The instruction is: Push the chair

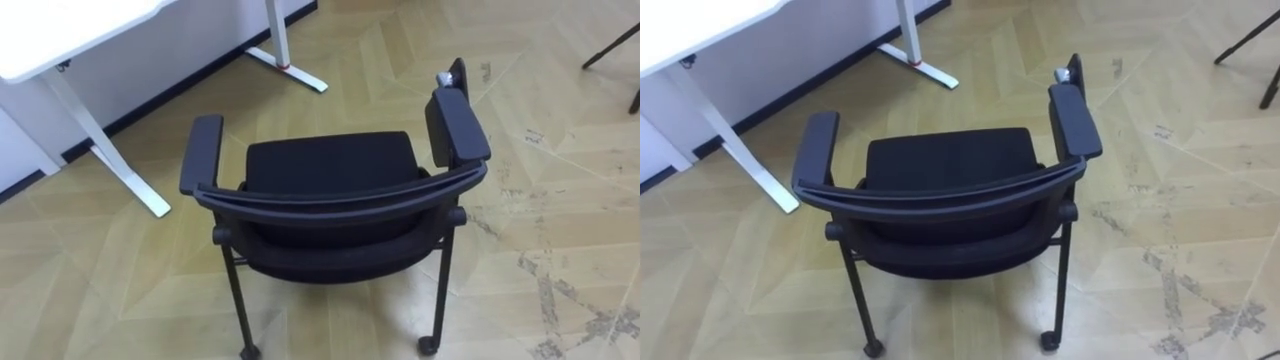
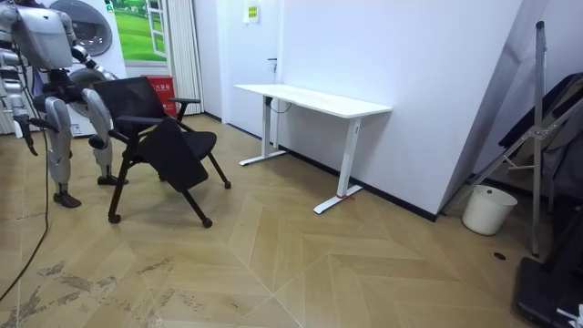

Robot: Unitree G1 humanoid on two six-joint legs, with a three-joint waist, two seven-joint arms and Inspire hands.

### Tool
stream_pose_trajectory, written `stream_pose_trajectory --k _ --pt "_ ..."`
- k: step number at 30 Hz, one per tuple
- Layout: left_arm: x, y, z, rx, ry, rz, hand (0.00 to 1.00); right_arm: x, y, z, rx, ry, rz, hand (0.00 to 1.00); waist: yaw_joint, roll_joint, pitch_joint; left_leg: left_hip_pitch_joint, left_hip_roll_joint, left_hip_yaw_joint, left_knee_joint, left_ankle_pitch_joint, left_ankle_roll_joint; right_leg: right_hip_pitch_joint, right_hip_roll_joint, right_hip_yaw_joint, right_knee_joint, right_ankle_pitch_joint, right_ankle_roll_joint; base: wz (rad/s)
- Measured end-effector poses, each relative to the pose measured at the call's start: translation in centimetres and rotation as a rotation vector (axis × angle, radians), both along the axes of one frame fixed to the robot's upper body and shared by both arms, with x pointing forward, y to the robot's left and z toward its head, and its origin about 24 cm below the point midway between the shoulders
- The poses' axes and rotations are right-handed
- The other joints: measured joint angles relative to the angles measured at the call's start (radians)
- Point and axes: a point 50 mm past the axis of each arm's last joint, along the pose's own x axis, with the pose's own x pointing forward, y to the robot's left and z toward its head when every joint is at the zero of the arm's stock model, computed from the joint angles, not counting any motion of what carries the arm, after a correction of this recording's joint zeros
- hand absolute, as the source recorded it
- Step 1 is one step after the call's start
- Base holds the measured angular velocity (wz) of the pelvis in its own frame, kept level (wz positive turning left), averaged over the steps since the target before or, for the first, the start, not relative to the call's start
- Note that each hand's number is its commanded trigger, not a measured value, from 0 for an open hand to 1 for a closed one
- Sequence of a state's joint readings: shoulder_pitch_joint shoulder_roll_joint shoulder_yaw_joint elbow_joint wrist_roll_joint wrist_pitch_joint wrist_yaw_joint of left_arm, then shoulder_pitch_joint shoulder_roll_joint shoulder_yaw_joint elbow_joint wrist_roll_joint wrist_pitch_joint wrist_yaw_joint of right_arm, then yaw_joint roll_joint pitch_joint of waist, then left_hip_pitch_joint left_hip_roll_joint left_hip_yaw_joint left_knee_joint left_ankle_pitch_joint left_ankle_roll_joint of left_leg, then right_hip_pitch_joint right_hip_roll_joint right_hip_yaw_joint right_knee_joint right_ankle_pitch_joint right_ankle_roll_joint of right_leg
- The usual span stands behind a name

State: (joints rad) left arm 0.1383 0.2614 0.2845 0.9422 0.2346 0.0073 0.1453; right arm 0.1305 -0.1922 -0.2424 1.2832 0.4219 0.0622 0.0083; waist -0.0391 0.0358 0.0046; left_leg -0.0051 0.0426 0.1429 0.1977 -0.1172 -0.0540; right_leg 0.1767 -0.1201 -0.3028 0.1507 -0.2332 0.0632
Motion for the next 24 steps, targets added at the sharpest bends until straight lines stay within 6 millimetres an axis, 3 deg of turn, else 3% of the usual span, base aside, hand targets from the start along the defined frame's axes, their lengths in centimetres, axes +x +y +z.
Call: stream_pose_trajectory --k 7,11,16,20,24 --pt "5.3 2.6 5.1 0.283 -0.135 -0.178 0.0 -0.2 -1.4 0.5 -0.017 -0.015 -0.007 0.0 -0.012 0.036 -0.0011 -0.004 -0.004 -0.001 0.0 -0.001 0.002 0.0 0.001 0.017 -0.001 0.0 0.0 0.0" --pt "8.6 2.0 8.6 0.451 -0.233 -0.335 0.0 0.1 -1.6 0.6 -0.011 -0.028 -0.002 0.0 -0.011 0.045 -0.0005 -0.007 -0.005 -0.005 0.0 -0.001 0.002 -0.002 0.001 0.023 -0.002 -0.001 -0.001 0.02" --pt "12.4 0.0 12.9 0.645 -0.355 -0.501 0.0 1.1 -1.5 0.6 0.006 -0.057 0.023 0.0 -0.019 0.037 0.0006 -0.012 -0.007 -0.006 0.0 -0.001 0.002 -0.003 0.0 0.017 -0.008 -0.002 -0.001 0.01" --pt "14.1 -2.7 14.3 0.748 -0.365 -0.663 0.0 1.5 -1.2 0.5 0.021 -0.051 0.065 0.0 -0.034 0.033 -0.0015 -0.016 -0.008 -0.009 0.0 -0.001 0.002 -0.003 0.001 0.014 -0.009 -0.001 -0.002 0.05" --pt "15.1 -5.8 15.3 0.798 -0.362 -0.849 0.0 1.9 -1.0 0.4 0.031 -0.049 0.103 0.0 -0.053 0.022 0.005 -0.018 -0.008 -0.01 0.0 -0.001 0.002 -0.003 0.001 0.013 -0.007 0.0 -0.002 0.02"
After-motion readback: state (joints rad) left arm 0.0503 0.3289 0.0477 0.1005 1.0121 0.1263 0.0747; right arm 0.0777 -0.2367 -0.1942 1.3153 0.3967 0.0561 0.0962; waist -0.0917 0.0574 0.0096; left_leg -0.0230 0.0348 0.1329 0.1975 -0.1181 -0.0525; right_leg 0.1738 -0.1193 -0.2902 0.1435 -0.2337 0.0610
